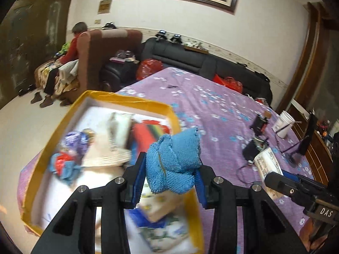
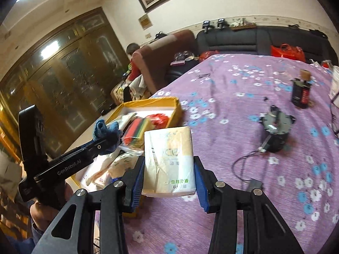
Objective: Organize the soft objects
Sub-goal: 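Carry the blue towel to the box with the left gripper while the right gripper carries the tissue pack, then lower the towel and tissue pack into the box and open both grippers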
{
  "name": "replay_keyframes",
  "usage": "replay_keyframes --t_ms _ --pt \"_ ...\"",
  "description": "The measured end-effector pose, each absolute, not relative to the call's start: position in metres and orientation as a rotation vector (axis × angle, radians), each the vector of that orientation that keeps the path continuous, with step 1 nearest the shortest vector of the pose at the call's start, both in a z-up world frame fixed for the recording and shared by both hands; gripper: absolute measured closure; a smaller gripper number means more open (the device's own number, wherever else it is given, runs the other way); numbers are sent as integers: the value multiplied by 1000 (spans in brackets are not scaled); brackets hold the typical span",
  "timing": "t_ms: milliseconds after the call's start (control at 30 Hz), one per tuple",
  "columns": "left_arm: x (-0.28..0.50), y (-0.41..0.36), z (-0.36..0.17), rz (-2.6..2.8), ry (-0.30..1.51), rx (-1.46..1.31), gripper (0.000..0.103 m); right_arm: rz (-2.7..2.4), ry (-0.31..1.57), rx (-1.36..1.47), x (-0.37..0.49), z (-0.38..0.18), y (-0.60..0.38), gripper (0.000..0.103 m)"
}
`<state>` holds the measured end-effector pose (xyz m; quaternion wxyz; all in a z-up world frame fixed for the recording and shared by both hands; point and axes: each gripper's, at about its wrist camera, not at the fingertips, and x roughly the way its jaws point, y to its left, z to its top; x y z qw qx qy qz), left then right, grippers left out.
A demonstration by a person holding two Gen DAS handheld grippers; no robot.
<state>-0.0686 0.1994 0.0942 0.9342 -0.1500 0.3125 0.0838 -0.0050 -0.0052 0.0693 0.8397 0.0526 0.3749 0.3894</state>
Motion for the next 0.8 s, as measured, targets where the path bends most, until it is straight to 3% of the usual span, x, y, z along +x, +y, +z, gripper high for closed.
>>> replay_keyframes --t_ms 400,800 --pt "-92 255 71 258 658 -382 63 936 879 49 10 56 97 55" --pt "-97 252 61 330 654 -281 63 932 921 -32 26 32 158 55"
